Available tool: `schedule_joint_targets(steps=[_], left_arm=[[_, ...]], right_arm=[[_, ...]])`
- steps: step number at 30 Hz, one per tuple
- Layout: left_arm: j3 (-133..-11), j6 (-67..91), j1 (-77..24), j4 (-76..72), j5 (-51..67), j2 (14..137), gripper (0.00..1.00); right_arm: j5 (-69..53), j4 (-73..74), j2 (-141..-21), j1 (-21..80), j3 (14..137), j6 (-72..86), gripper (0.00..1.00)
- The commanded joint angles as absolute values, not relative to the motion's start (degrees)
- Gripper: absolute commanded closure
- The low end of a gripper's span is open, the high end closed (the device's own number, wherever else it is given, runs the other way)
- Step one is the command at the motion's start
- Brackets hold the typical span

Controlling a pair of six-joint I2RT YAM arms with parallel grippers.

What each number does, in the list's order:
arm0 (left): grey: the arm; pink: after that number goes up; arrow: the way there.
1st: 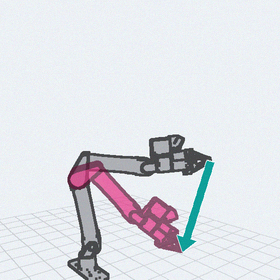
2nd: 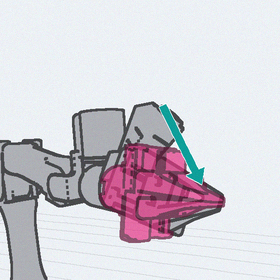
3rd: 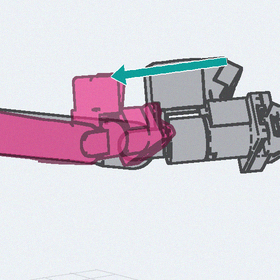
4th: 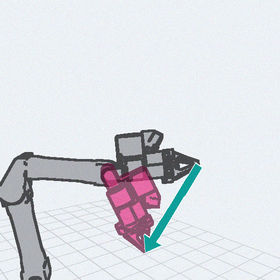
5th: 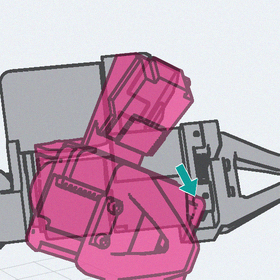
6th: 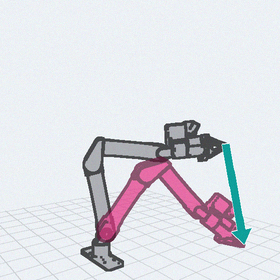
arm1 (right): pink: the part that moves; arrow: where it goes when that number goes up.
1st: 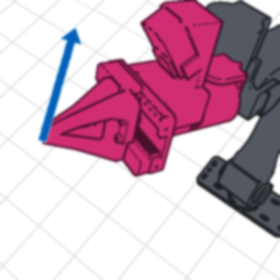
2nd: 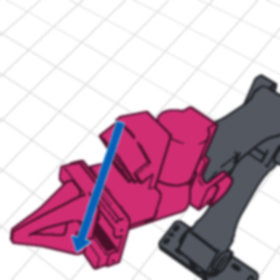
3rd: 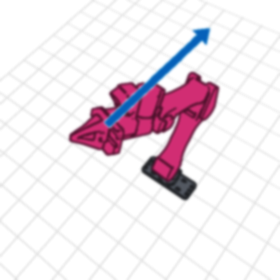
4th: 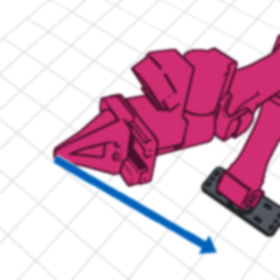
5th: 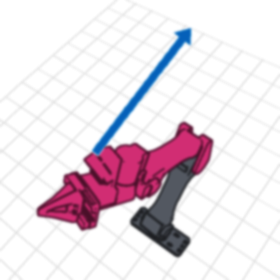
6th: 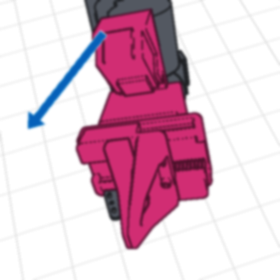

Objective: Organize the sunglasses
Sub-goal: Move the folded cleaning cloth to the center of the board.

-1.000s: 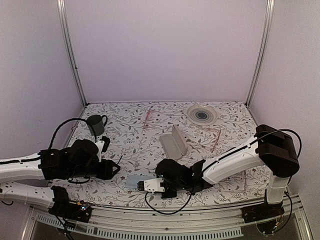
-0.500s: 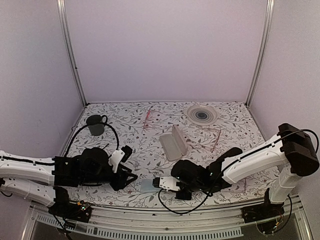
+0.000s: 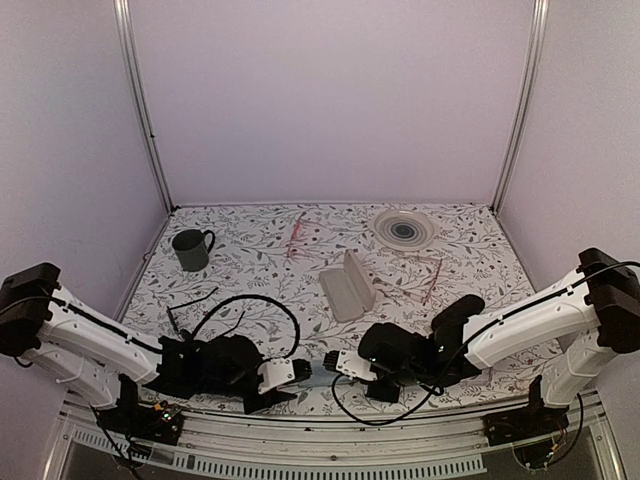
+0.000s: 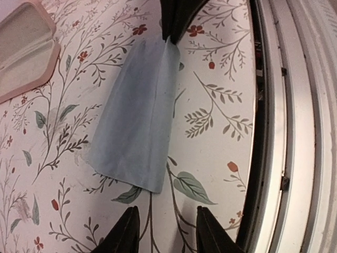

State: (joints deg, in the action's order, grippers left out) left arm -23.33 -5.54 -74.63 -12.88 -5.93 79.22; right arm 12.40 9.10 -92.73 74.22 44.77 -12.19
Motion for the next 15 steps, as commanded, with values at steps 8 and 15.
schedule_joint_targets(steps=[8, 15], left_arm=[[-29.1, -15.02, -76.18, -18.77, -5.79, 89.77, 0.64], [-30.09, -17.27, -76.79, -17.55, -8.4, 94.21, 0.71]], right_arm=[[13.37, 10.92, -91.32, 74.66, 43.5, -9.76, 0.96], [13.6, 10.9, -91.35, 74.62, 43.49, -9.67, 0.96]])
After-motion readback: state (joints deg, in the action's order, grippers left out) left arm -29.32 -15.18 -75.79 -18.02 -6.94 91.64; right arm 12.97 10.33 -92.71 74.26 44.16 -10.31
